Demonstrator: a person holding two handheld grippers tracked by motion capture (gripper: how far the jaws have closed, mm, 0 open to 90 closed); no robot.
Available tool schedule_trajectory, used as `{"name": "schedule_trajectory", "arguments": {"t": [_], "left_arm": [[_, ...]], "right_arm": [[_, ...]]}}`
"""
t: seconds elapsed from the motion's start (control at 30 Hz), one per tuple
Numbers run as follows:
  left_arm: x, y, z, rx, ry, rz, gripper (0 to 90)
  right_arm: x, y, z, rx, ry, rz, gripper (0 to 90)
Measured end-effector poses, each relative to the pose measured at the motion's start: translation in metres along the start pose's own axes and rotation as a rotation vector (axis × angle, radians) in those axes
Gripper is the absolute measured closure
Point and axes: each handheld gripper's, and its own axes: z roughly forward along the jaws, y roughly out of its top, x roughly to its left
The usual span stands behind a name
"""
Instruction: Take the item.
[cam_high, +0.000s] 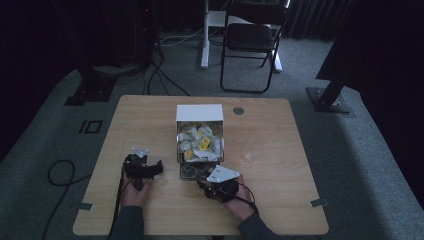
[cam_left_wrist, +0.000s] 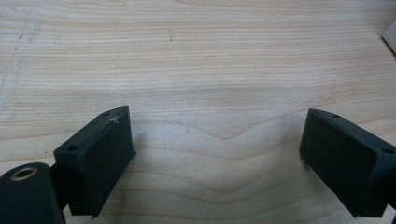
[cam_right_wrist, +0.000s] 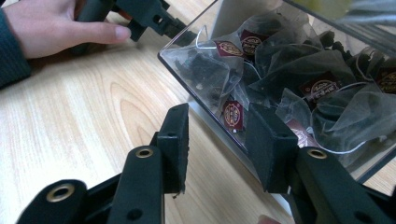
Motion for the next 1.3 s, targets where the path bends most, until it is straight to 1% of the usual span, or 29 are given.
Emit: {"name": "schedule_trajectory", "arguments": {"t": [0.1,0.27,0.43,0.5,0.57,0.7,0.77,0.8,0.87,0.9,1.0,1.03,1.1,1.2,1.3], "left_arm": [[0.0,0.0,0.0,0.0,0.0,0.0,10.1],[0.0,0.0,0.0,0.0,0.0,0.0,10.1],[0.0,0.0,0.0,0.0,0.0,0.0,10.1],[0.0,0.0,0.0,0.0,0.0,0.0,10.1],[0.0,0.0,0.0,0.0,0.0,0.0,10.1],[0.0,0.0,0.0,0.0,0.0,0.0,10.1],[0.0,0.0,0.0,0.0,0.0,0.0,10.1],[0.0,0.0,0.0,0.0,0.0,0.0,10.1],[0.0,0.0,0.0,0.0,0.0,0.0,10.1],[0.0,0.0,0.0,0.0,0.0,0.0,10.1],[0.0,0.0,0.0,0.0,0.0,0.0,10.1],[0.0,0.0,0.0,0.0,0.0,0.0,10.1],[0.0,0.0,0.0,0.0,0.0,0.0,10.1],[0.0,0.0,0.0,0.0,0.0,0.0,10.1],[0.0,0.0,0.0,0.0,0.0,0.0,10.1]], "right_arm": [[0.002,0.001,-0.003,0.013,0.007,-0.021,61.6],[0.005,-0.001,-0.007,0.023,0.02,-0.037,63.2],[0.008,-0.003,-0.012,0.027,0.028,-0.039,64.4],[0.008,-0.002,-0.013,0.032,0.034,-0.043,67.7],[0.007,0.0,-0.013,0.017,0.037,-0.034,69.6],[0.01,0.008,-0.01,-0.021,0.018,-0.009,73.6],[0.011,0.012,-0.007,-0.035,0.009,-0.003,73.9],[0.011,0.014,-0.005,-0.04,0.008,0.0,72.3],[0.012,0.016,-0.001,-0.039,0.0,0.013,69.8],[0.012,0.016,-0.001,-0.039,0.0,0.013,69.8],[0.011,0.015,0.006,-0.03,0.007,0.037,69.9],[0.011,0.014,0.007,-0.029,0.009,0.045,71.3],[0.011,0.014,0.009,-0.028,0.014,0.057,77.9],[0.011,0.014,0.009,-0.033,0.019,0.059,86.0],[0.011,0.014,0.008,-0.04,0.019,0.06,89.6]]}}
